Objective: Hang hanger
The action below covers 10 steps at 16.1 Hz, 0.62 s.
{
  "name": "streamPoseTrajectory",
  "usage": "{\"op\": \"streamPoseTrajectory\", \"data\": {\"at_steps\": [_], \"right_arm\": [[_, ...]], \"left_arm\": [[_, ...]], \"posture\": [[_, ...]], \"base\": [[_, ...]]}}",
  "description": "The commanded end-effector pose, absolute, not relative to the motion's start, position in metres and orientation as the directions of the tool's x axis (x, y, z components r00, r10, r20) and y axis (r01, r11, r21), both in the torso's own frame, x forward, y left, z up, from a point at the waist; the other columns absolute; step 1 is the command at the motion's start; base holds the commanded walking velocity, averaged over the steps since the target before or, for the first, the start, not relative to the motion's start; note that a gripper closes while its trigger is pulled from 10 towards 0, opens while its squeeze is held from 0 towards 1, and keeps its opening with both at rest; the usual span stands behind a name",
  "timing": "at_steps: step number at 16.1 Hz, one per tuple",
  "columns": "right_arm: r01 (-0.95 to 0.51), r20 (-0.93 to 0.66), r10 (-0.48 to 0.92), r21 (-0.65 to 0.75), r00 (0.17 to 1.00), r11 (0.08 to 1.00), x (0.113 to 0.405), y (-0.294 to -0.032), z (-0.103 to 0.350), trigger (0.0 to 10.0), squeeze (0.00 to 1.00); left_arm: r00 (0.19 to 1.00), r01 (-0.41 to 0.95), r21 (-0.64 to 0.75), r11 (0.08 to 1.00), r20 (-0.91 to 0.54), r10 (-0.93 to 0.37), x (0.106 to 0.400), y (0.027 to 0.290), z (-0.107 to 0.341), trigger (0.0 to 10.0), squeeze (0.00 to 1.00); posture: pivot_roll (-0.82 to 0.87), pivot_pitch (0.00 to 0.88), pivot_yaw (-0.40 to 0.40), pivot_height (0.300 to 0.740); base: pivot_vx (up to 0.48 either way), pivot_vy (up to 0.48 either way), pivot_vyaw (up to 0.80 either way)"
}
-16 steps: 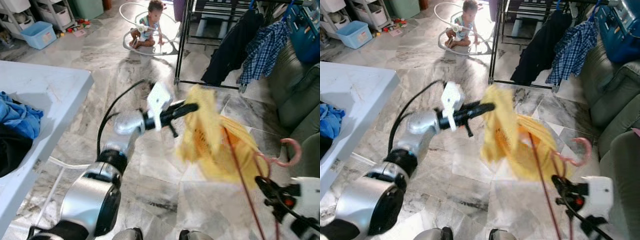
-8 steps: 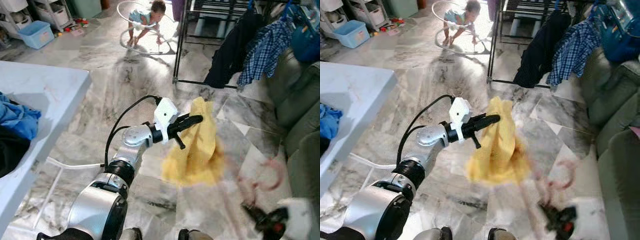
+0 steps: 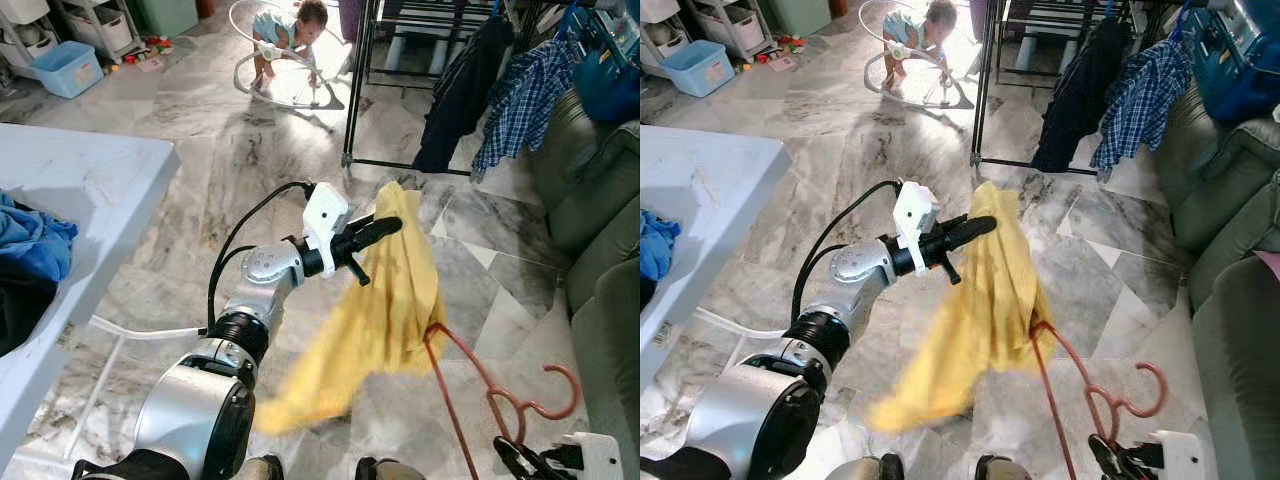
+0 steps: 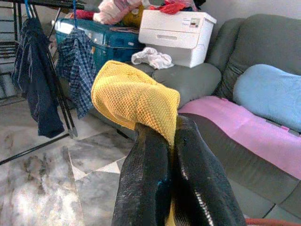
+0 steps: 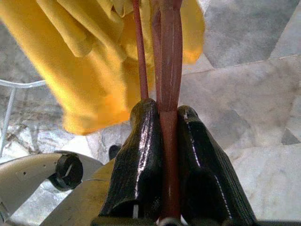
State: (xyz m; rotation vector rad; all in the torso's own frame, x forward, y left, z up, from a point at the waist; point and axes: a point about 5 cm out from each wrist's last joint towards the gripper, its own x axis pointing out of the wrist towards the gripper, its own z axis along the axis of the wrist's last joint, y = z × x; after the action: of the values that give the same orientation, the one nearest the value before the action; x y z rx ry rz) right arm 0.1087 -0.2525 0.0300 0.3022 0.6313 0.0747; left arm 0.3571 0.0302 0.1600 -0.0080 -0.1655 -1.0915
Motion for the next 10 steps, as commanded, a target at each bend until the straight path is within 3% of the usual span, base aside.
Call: {"op": "streamPoseTrajectory", "data": {"at_steps": [1, 6, 10], "right_arm": [[0.131, -0.655, 0.073, 0.258, 0.753, 0.957, 0.092, -0.266, 0.018, 10.0, 0.00], [0.252, -0.577, -0.084, 0.217, 0.812, 0.943, 0.098, -0.299, 0.028, 10.0, 0.00], [0.091, -0.474, 0.029, 0.229, 0.880, 0.969, 0.124, -0.288, 0.052, 10.0, 0.00]], "left_arm": [[0.445, 0.875, 0.103, 0.473, 0.218, -0.869, 0.363, 0.030, 0.182, 10.0, 0.00], [0.382, 0.905, 0.101, 0.414, 0.240, -0.892, 0.357, 0.024, 0.183, 10.0, 0.00], [0.273, 0.941, 0.131, 0.312, 0.250, -0.929, 0.346, 0.009, 0.183, 10.0, 0.00]], "posture": [[-0.12, 0.160, -0.009, 0.740], [-0.12, 0.160, -0.011, 0.740], [-0.12, 0.159, -0.015, 0.740]], "base": [[0.000, 0.000, 0.00], [0.000, 0.000, 0.00], [0.000, 0.000, 0.00]]}}
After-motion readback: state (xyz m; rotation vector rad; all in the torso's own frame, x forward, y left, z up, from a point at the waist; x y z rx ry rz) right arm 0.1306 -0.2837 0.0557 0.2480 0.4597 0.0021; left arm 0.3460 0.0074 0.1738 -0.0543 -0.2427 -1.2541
